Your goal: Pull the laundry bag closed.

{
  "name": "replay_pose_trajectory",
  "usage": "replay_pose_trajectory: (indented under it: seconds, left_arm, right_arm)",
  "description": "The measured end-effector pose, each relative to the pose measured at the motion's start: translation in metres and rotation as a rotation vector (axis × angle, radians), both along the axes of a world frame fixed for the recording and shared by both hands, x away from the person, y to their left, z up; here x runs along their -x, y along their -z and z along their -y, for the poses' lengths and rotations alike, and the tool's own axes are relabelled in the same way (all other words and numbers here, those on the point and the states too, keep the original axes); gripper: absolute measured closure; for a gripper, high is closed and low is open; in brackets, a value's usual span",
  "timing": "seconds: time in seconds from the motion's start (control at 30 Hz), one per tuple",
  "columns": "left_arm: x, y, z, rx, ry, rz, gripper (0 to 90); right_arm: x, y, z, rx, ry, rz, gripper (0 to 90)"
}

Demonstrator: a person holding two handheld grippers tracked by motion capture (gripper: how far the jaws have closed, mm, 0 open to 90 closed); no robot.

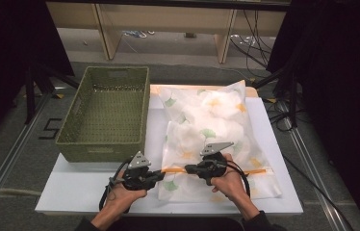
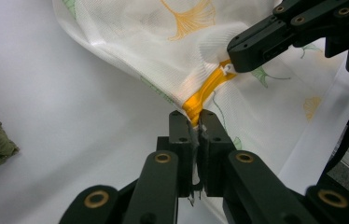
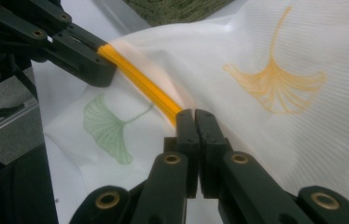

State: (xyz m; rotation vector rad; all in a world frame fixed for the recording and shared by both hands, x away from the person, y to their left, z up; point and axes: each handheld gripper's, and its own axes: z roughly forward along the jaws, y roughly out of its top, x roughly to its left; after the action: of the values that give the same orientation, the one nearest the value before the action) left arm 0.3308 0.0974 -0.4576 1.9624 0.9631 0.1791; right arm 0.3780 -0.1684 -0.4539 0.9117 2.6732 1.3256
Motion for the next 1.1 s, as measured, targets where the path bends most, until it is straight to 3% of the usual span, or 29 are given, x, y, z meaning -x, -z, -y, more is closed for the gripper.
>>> replay_pose_trajectory:
  seconds: [0.07,0.1,0.2,0.33,0.4,0.63,0.7,0.87,0.93,1.03,1.07,1.1]
  left_arm:
    - [0.001,-0.001,0.001,0.006,-0.011,-0.003,84.7]
    - [0.000,-0.001,0.001,0.007,-0.003,0.001,84.7]
    - [0.000,-0.002,0.000,-0.003,0.004,0.003,84.7]
    - [0.001,-0.002,0.001,-0.002,-0.003,-0.004,84.7]
    - [0.001,-0.002,0.001,-0.003,-0.002,-0.004,84.7]
    - [0.002,-0.002,0.002,-0.002,0.002,0.004,84.7]
    - [0.002,-0.003,0.001,-0.024,0.017,0.008,84.7]
    - [0.002,-0.003,0.001,-0.010,0.015,0.004,84.7]
    - [0.002,-0.003,0.002,-0.012,0.016,0.003,84.7]
    - [0.003,-0.003,0.002,-0.015,0.019,0.006,84.7]
    - [0.003,-0.003,0.003,-0.003,0.016,0.005,84.7]
    - [0.003,-0.003,0.003,-0.002,0.017,0.004,84.7]
  right_arm:
    - [-0.001,0.000,0.005,-0.001,-0.008,0.010,90.0]
    - [0.001,-0.002,0.007,-0.002,0.023,-0.015,90.0]
    - [0.000,-0.002,0.015,-0.006,0.044,-0.006,90.0]
    - [-0.002,-0.001,0.022,-0.003,0.022,0.016,90.0]
    - [0.000,0.000,0.025,-0.003,0.063,0.012,90.0]
    - [0.002,0.001,0.038,0.020,0.087,0.021,90.0]
    - [0.003,0.001,0.043,0.020,0.092,0.034,90.0]
    - [0.007,0.003,0.056,0.019,0.120,0.022,90.0]
    - [0.008,0.003,0.058,0.006,0.119,-0.004,90.0]
    - [0.011,0.002,0.063,0.022,0.139,0.015,90.0]
    - [0.012,0.002,0.063,0.011,0.144,-0.011,90.0]
    - [0.012,0.002,0.064,0.003,0.149,-0.001,90.0]
